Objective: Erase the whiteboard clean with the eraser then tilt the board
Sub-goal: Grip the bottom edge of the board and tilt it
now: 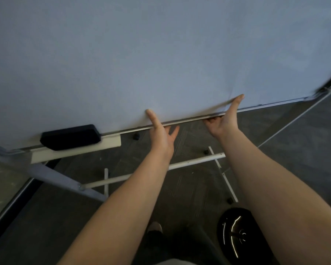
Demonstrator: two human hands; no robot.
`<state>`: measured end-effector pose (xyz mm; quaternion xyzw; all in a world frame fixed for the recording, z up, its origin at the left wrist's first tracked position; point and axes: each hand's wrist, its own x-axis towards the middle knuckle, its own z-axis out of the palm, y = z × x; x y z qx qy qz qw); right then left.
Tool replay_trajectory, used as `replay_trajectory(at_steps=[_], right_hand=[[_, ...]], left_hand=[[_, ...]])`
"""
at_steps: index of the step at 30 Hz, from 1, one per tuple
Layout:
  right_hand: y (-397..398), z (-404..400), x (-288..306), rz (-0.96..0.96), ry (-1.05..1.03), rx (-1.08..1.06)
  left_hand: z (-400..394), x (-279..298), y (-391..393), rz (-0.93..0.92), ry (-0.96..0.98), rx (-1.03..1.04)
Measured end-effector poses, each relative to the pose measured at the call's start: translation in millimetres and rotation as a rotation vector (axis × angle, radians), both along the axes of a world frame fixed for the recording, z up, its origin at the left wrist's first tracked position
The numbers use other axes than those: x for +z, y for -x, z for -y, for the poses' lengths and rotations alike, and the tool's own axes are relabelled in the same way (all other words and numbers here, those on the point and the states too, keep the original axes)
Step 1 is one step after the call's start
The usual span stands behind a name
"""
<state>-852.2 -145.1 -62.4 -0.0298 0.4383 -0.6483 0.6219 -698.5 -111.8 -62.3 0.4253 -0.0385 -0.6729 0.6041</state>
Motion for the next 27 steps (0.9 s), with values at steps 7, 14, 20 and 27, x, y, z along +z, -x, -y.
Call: replay_trajectory(at_steps=[7, 14, 20, 27], right_hand=[[59.8, 44.2, -7.7, 0.009, -0.004, -0.055], [136.1, 91.3, -11.7, 0.001, 0.004, -0.074], [196.0, 116.8, -7.7, 0.001, -0.001, -0.101], [273.9, 142.0, -3.1, 0.022, -0.009, -0.160]], left_hand=[[52.4, -3.4, 55.2, 0.016, 0.017, -0.058], [110.9, 2.4, 134.0, 0.043, -0.005, -0.055], [146.6, 2.4, 196.6, 0.035, -0.028, -0.091], [181.3, 2.3, 273.9, 0.033, -0.005, -0.136]])
